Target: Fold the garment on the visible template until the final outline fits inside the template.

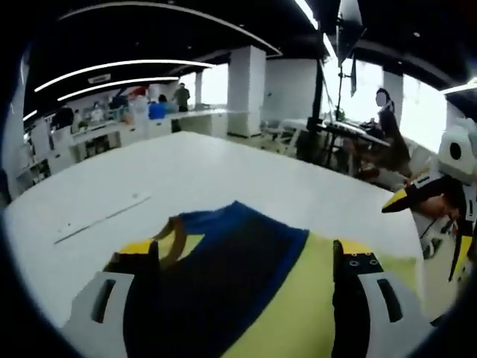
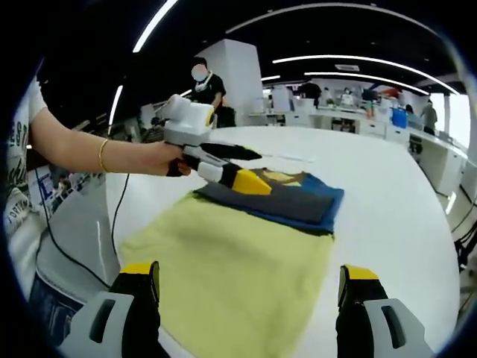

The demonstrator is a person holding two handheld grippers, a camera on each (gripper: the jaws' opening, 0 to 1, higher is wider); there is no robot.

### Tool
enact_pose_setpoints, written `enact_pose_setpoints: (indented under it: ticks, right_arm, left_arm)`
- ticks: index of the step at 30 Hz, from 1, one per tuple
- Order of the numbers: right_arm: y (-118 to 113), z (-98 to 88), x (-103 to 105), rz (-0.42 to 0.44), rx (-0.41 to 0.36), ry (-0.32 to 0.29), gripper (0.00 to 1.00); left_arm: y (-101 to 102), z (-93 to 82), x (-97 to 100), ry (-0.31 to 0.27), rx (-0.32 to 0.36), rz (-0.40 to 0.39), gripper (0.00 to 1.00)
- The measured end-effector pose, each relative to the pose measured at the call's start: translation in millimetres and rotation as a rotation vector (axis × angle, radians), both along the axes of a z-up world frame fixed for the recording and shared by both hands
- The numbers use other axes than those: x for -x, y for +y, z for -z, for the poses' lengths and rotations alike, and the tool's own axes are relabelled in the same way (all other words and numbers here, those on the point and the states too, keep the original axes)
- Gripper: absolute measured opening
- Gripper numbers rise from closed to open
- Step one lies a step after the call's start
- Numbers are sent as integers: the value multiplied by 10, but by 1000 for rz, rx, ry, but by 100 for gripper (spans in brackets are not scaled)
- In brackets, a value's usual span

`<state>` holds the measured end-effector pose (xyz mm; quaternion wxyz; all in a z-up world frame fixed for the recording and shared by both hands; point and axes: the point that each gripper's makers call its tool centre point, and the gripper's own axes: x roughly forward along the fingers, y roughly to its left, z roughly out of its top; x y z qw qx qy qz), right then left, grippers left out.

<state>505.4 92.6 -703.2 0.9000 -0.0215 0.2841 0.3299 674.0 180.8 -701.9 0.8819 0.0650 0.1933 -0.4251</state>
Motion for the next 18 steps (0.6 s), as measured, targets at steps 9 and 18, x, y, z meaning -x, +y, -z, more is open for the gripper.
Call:
enact_pose_setpoints:
  ticks: [9, 18]
  right_arm:
    - [47, -80, 26, -17, -9, -13, 99]
    - [101, -110, 30, -30, -11, -13, 99]
  left_arm:
    - [473, 64, 107, 0, -33, -8, 99]
    - [861, 138, 167, 3, -46, -43, 93]
